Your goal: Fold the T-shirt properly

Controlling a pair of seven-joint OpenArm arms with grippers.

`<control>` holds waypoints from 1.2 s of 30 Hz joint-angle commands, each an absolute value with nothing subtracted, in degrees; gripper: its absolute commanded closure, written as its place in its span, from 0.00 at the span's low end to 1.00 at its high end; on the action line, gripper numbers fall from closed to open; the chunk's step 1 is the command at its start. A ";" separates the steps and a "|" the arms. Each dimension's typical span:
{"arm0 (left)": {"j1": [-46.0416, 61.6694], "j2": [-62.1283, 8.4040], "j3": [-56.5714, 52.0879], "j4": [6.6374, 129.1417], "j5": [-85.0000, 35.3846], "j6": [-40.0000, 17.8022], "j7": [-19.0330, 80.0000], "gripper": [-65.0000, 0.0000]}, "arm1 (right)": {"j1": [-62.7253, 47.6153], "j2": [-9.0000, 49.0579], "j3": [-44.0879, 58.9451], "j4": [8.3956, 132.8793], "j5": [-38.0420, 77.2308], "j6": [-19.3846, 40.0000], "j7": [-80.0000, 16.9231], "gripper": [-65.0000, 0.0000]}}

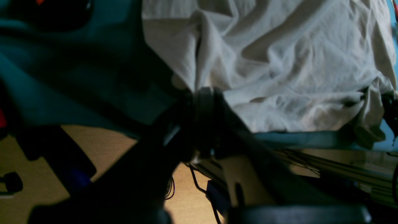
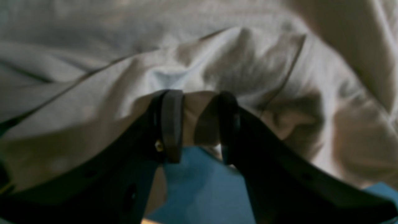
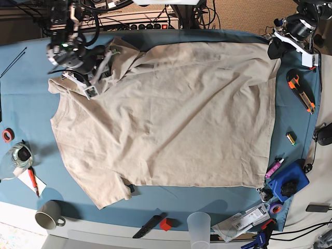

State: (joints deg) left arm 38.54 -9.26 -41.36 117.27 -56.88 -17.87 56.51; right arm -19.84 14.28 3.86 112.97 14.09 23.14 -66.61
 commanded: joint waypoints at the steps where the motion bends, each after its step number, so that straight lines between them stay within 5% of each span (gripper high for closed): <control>1: 39.05 -9.87 -41.76 118.26 -58.17 -18.11 55.68 1.00 | -19.86 14.79 2.87 113.51 11.53 21.89 -67.00 0.70; 5: 39.05 -9.87 -41.76 118.26 -58.17 -18.11 55.66 1.00 | -19.84 14.79 -0.75 113.51 6.61 18.94 -68.77 0.74; 8: 39.05 -9.87 -41.76 118.26 -58.17 -18.11 55.66 1.00 | -19.86 14.79 -1.50 113.51 3.92 16.38 -72.05 1.00; 27: 39.05 -9.87 -41.76 118.26 -58.15 -18.11 55.51 1.00 | -32.05 14.92 -0.47 132.70 -4.08 15.35 -71.57 1.00; 36: 39.05 -9.87 -41.76 118.26 -58.15 -18.11 55.53 1.00 | -33.54 14.92 13.21 133.51 -3.05 14.90 -71.81 1.00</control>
State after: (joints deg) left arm 38.57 -9.23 -41.36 117.27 -56.93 -17.87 56.53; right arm -33.43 14.39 12.97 132.40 -2.00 15.20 -72.23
